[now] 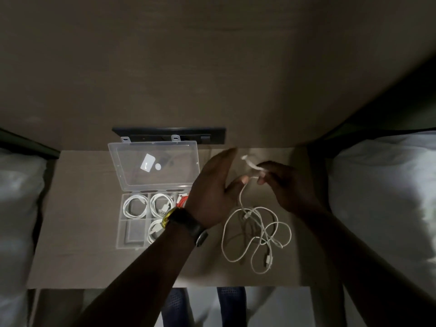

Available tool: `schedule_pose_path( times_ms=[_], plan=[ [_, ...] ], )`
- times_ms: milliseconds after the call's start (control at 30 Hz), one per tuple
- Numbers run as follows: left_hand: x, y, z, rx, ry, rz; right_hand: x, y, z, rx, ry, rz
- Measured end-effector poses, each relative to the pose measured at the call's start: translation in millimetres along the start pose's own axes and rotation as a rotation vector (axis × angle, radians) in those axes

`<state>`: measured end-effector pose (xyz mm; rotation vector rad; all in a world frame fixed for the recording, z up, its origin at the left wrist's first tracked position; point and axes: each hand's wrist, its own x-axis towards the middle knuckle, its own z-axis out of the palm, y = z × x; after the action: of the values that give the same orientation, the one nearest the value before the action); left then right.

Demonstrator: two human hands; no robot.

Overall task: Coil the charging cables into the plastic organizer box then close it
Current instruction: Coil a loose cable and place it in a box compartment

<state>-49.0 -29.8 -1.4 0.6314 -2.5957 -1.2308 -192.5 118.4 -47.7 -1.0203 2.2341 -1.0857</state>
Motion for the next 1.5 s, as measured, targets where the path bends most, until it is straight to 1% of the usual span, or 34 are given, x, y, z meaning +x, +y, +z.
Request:
schedule_pose_path(
  times_ms=[33,100,133,167,233,267,300,333,367,400,433,467,533,567,600,633,667,700,733,767,800,867,900,933,967,1000,1067,1133,1200,1300,1367,1433,1467,1500],
  plan=[
    [7.3,6.1,-6.1,0.020,-0.069,0.020,0.3,-12.0,-4.1,-0.018,-0.069,-0.041],
    [16.8,19.7,-16.7,0.069,-0.173,0.032,4.3,-31.6,-11.3,0.051,-0.084,-0.106],
    [19.3,27.2,-20.7,0.020,-0.205,-0.020,8.2,-38.4,-14.2,0.099,-0.052,-0.133],
    [20.6,33.1,-24.1,-0.114,-0.214,-0.123,12.7,-43.5,-16.5,0.132,0.000,-0.135],
    [18.5,45.0,-29.3,-0.535,-0.194,-0.444,17.2,-50.0,-17.4,0.214,0.115,-0.081],
    [17.4,49.9,-32.9,-0.807,-0.189,-0.593,16.2,-52.1,-14.3,0.280,0.136,-0.046],
    [15.5,53.1,-36.7,-1.100,-0.192,-0.695,13.3,-54.4,-8.3,0.320,0.125,-0.026],
    [14.6,54.7,-41.0,-1.387,-0.189,-0.745,8.6,-57.6,-0.1,0.325,0.100,-0.028],
    [14.7,54.1,-45.7,-1.623,-0.166,-0.738,2.8,-60.3,9.2,0.323,0.060,-0.041],
    [15.2,51.3,-49.8,-1.783,-0.113,-0.702,-3.5,-63.4,18.6,0.323,0.014,-0.049],
    [15.9,47.7,-53.3,-1.867,-0.039,-0.658,-9.5,-66.4,26.3,0.317,-0.039,-0.051],
    [16.3,43.3,-56.6,-1.896,0.043,-0.599,-14.6,-68.7,31.5,0.277,-0.091,-0.061],
    [13.8,32.8,-63.1,-1.806,0.180,-0.439,-25.5,-70.6,35.2,0.103,-0.211,-0.127],
    [11.3,25.7,-66.2,-1.663,0.232,-0.358,-30.6,-71.8,34.1,0.010,-0.268,-0.177],
    [7.8,17.4,-68.2,-1.427,0.270,-0.289,-34.6,-74.5,30.7,-0.050,-0.307,-0.226],
    [2.6,10.9,-69.3,-1.106,0.276,-0.238,-36.2,-78.8,25.2,-0.065,-0.329,-0.263],
    [-3.4,7.2,-68.1,-0.783,0.232,-0.193,-35.1,-83.8,18.5,-0.057,-0.329,-0.295],
    [-10.4,5.9,-64.4,-0.543,0.137,-0.153,-30.6,-88.9,11.2,-0.042,-0.302,-0.326],
    [-18.3,6.6,-59.5,-0.414,0.032,-0.143,-22.6,-94.0,3.9,-0.039,-0.251,-0.357],
    [-26.7,9.3,-55.7,-0.409,-0.045,-0.191,-12.1,-99.0,-3.4,-0.041,-0.198,-0.378],
    [-35.0,13.4,-53.8,-0.525,-0.085,-0.289,-0.6,-103.6,-9.4,-0.029,-0.155,-0.393],
    [-47.2,22.5,-55.1,-0.935,-0.110,-0.510,18.9,-110.3,-11.5,0.024,-0.122,-0.416],
    [-51.8,27.4,-57.5,-1.139,-0.148,-0.588,24.2,-112.3,-7.6,0.052,-0.134,-0.402],
    [-54.9,32.4,-61.2,-1.321,-0.199,-0.624,25.5,-113.2,-1.0,0.078,-0.155,-0.361],
    [-56.4,36.1,-66.7,-1.493,-0.234,-0.612,24.0,-112.6,7.2,0.094,-0.179,-0.312],
    [-56.5,37.9,-73.0,-1.638,-0.227,-0.560,19.9,-110.7,15.4,0.091,-0.205,-0.272],
    [-54.2,36.0,-85.6,-1.784,-0.076,-0.439,5.5,-103.4,28.1,0.059,-0.252,-0.216],
    [-50.5,29.2,-93.5,-1.778,0.144,-0.394,-13.3,-95.7,35.3,0.051,-0.288,-0.193],
    [-46.6,18.2,-94.5,-1.705,0.329,-0.376,-32.0,-93.2,38.7,0.051,-0.326,-0.217],
    [-42.3,1.8,-96.0,-1.503,0.510,-0.324,-54.8,-94.0,34.2,-0.102,-0.404,-0.230],
    [-40.3,-10.0,-97.7,-1.326,0.625,-0.328,-69.4,-91.4,23.4,-0.196,-0.477,-0.246],
    [-42.0,-18.8,-93.7,-1.111,0.695,-0.371,-83.5,-89.7,12.2,-0.238,-0.519,-0.293],
    [-44.0,-20.6,-88.7,-0.923,0.686,-0.382,-88.6,-91.3,7.5,-0.263,-0.521,-0.333],
    [-47.5,-23.0,-81.9,-0.699,0.625,-0.370,-90.8,-93.8,2.5,-0.282,-0.498,-0.363]
  ],
)
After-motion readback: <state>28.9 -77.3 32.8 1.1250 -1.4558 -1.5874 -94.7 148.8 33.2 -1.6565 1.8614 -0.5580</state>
